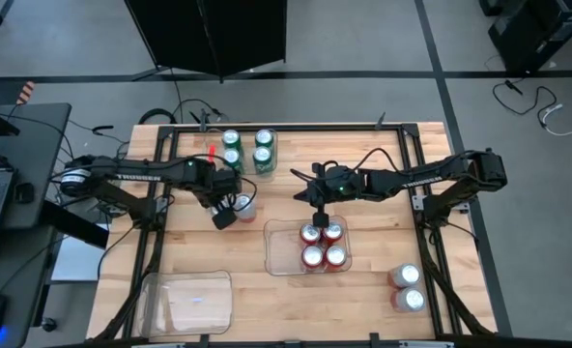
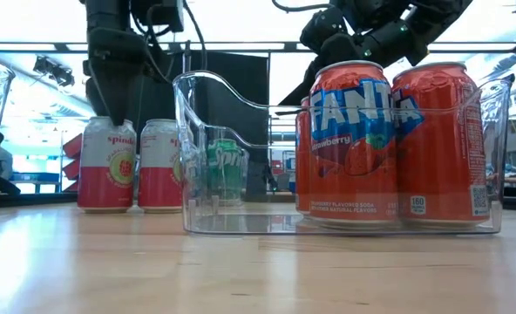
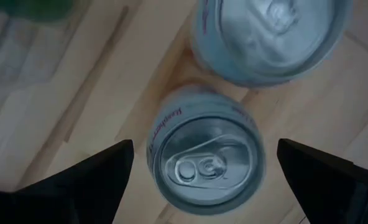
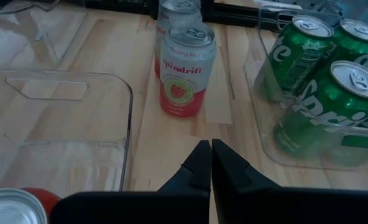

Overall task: Sort soda cans
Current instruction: Put the pink white soda can into the bottom left transparent bin

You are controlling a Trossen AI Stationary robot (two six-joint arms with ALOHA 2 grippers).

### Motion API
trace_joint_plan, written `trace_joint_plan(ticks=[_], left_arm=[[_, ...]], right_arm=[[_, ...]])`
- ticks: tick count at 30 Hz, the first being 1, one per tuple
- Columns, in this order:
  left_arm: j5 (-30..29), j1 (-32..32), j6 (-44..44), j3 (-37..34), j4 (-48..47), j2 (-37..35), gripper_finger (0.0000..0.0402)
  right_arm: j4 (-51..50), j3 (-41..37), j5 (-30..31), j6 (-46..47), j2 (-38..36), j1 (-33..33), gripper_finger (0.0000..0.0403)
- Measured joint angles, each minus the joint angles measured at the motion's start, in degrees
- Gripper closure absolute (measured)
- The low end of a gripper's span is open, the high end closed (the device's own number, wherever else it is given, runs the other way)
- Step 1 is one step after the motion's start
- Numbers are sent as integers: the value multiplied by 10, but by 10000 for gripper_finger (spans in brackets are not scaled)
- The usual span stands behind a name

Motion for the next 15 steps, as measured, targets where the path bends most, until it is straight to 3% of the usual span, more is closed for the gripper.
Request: trace_joint_plan(ticks=[9,12,15], left_arm=[[-7,0,1,-16,2,1,14],[-12,0,11,-16,-1,1,49],[-13,0,17,-12,-6,1,116]], right_arm=[[-2,0,0,0,0,0,402],[-2,0,0,0,0,0,402],[-2,0,0,0,0,0,402]])
